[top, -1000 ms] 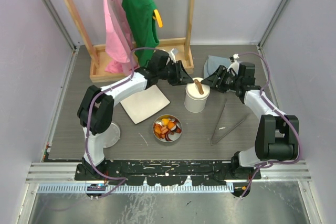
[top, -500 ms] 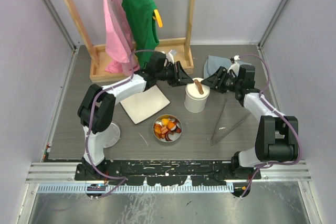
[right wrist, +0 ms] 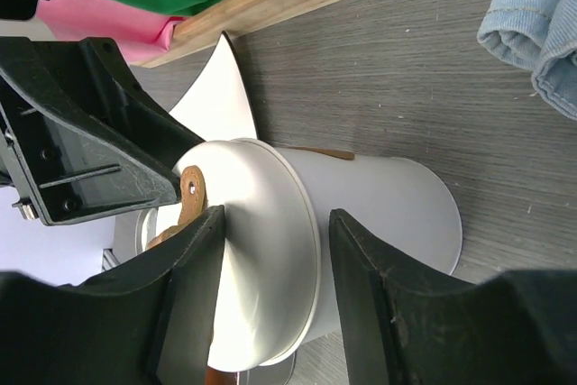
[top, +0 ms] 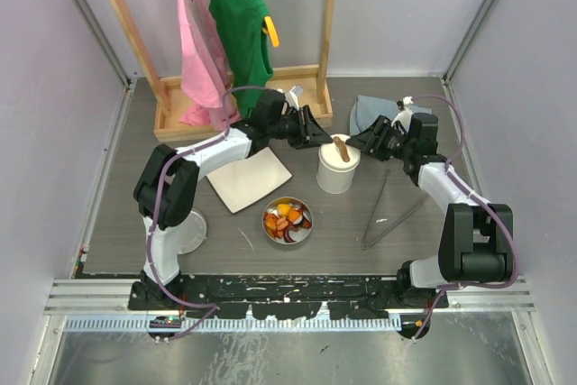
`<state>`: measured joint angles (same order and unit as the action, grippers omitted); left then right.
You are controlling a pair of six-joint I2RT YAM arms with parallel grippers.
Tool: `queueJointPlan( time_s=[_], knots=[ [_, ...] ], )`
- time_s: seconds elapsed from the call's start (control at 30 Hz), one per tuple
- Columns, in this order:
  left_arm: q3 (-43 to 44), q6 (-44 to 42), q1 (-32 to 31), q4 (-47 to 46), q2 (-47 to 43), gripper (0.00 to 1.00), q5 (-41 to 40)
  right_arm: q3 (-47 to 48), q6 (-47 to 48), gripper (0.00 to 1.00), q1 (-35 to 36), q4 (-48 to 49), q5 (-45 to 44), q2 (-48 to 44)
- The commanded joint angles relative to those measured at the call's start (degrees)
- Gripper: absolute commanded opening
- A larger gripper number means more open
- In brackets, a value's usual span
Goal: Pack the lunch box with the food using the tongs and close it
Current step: Close the box lid on the packing box.
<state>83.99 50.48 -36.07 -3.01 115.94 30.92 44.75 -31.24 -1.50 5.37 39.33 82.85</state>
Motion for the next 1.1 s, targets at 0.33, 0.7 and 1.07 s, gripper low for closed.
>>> queueJointPlan(
  time_s=[0.33,0.7,1.07],
  knots=[
    [0.94,-4.35,-3.51,21.99,-1.63,0.51,-7.46,6.20,7.57,0.62,-0.43,-28.80,-11.27,-2.62],
    [-4.09,-1.01,-3.55,17.51,-6.00,0.51,-5.60,4.48,7.31,0.61,-0.52,-28.89,-8.87,-3.50],
    [-12.13,0.69,-4.93,12.91,-5.16,0.15,-7.53,-2.68,5.24,0.50,-0.52,-25.26,-7.96,-4.48]
  ],
)
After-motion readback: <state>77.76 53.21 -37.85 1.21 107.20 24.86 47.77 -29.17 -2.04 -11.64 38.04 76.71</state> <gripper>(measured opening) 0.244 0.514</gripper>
